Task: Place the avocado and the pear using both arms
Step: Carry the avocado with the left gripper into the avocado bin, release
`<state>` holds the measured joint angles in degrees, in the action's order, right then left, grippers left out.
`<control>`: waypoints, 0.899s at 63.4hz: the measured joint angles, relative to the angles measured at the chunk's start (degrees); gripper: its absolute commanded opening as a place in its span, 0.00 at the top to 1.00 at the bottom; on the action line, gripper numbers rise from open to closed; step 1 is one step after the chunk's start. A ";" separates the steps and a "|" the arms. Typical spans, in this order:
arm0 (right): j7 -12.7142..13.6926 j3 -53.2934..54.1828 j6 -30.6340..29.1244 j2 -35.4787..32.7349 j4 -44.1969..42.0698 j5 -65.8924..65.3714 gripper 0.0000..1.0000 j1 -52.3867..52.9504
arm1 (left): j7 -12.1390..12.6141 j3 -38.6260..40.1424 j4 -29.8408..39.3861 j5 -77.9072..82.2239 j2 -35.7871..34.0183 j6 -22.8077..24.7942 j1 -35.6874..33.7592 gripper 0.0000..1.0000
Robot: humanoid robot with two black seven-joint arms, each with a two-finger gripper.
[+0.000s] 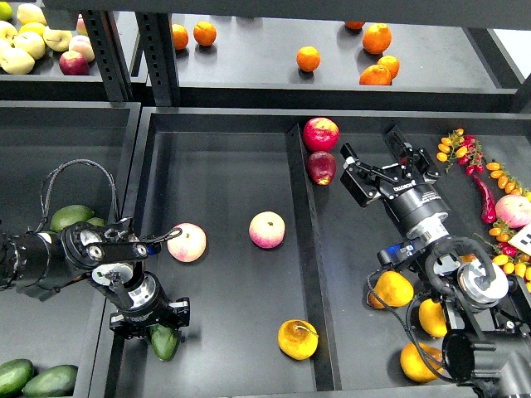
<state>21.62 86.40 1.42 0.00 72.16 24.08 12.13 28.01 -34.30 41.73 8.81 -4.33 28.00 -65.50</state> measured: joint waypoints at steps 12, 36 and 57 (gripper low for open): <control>0.00 -0.01 -0.01 0.00 0.00 0.00 0.00 0.00 | 0.00 1.88 1.31 -0.86 0.05 0.00 -5.10 0.66; 0.00 -0.07 -0.01 0.00 0.06 0.00 0.00 0.71 | -0.01 3.75 3.90 -5.14 -5.31 0.02 -15.22 0.66; 0.00 1.54 2.18 0.00 -2.32 -0.08 0.00 9.20 | -0.01 4.20 10.47 -4.33 -21.12 0.00 -14.60 0.65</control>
<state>21.62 87.93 3.59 0.00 69.84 24.00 21.32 28.00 -30.10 52.19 4.49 -25.45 28.00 -80.11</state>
